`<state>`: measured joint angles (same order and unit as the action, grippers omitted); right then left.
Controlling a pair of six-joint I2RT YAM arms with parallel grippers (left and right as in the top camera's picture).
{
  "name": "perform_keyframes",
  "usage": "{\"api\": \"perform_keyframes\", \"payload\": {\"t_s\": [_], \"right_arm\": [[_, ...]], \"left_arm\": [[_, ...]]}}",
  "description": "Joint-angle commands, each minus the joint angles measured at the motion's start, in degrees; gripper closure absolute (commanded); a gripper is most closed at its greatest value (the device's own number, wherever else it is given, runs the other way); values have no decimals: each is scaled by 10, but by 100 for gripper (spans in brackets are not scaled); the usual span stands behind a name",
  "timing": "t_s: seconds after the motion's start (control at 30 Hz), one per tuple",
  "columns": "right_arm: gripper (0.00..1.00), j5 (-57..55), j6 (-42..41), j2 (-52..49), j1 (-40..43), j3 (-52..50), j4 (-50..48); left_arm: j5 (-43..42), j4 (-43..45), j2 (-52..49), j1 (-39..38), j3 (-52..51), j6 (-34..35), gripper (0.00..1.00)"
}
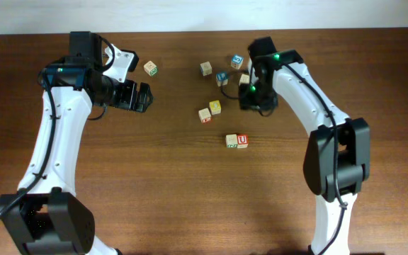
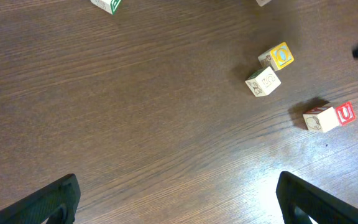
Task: Rotate 3 blocks
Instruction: 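Move the right gripper to the green R block and grasp it, then place the R block next to the A block, forming a row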
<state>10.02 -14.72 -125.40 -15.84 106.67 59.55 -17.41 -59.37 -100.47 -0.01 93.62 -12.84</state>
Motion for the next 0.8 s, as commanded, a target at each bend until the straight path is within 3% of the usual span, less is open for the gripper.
{"api": "perform_keyframes", "payload": {"t_s": [0.0,0.3,0.77], "right_arm": [[56,-2,10,9,-49,13,-51],[51,-32,8,-32,-130,12,-182],[52,-31,5,-75,-138,12,-146]], "left_arm": [[-8,-1,1,2,12,-1,1],[-8,-1,1,2,12,-1,1],[-8,-1,1,2,12,-1,1]]}}
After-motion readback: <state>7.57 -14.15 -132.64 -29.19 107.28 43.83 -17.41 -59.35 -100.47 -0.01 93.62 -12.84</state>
